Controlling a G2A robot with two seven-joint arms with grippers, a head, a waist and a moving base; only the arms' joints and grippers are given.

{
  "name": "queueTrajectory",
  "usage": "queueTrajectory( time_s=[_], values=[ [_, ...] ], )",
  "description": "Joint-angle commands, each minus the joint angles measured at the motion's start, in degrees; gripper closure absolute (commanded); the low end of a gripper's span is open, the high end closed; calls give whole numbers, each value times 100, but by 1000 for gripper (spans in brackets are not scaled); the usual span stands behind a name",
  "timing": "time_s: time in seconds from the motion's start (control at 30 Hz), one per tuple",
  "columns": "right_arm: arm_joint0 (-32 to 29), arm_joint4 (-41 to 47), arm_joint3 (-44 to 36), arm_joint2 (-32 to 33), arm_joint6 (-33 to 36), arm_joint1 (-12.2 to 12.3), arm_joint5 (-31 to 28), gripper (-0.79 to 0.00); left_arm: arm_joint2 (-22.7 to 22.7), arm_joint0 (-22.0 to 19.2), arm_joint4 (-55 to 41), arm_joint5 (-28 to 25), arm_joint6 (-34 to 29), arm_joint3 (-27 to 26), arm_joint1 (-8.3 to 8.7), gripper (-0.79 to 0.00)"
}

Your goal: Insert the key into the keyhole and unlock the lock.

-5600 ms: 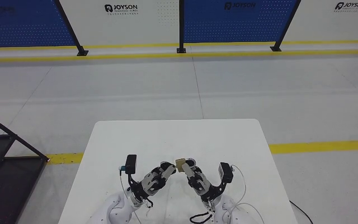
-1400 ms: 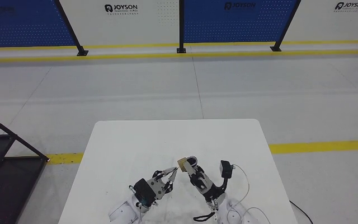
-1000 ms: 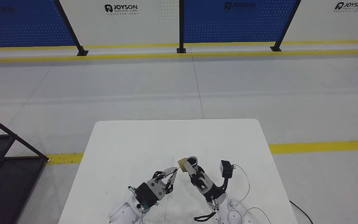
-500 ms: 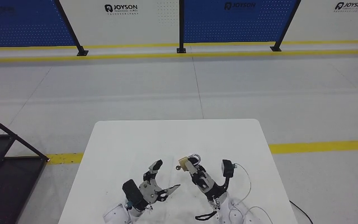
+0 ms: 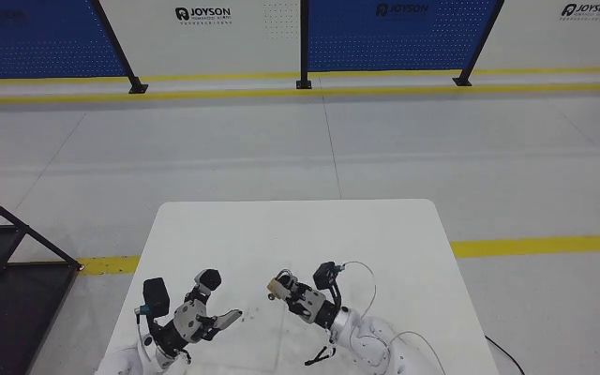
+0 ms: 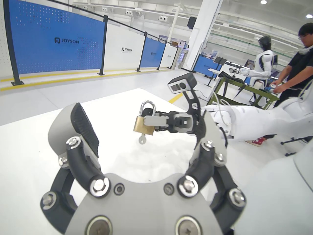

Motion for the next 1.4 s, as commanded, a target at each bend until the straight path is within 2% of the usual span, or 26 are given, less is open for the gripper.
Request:
queueTrajectory(
  time_s=[0.0,0.07,0.2,0.37,0.47,0.5,0.83,1.07,1.2,1.37],
  values=[
    [172,55,125,-236,335,-72,424,0,-211,111,-225,-113,-58,17,19,-785],
    [378,231,335,-504,743,-161,627,0,-350,179,-277,-86,-82,78,26,-785],
    [713,309,689,-921,1126,-330,1129,0,-376,195,-309,-78,-112,129,26,-785],
    [966,511,969,-1192,1590,-454,1365,0,-376,195,-309,-78,-112,129,26,-785],
    [1010,467,1017,-1280,1538,-500,1561,-536,-376,195,-309,-78,-112,129,26,-785],
    [1016,455,1017,-1301,1533,-508,1588,-785,-376,195,-309,-78,-112,129,26,-785],
    [895,-248,615,-1366,1605,-445,2032,-785,-376,195,-309,-78,-112,129,26,-785],
    [580,-1021,-78,-1198,1621,-277,2421,-785,-376,195,-309,-78,-112,129,26,-785],
    [105,-1694,-841,-880,1394,-53,2350,-785,-376,195,-309,-78,-112,129,26,-785],
    [-1016,-2285,-2236,-21,1090,356,1809,-785,-376,195,-309,-78,-112,129,26,-785]
  ],
)
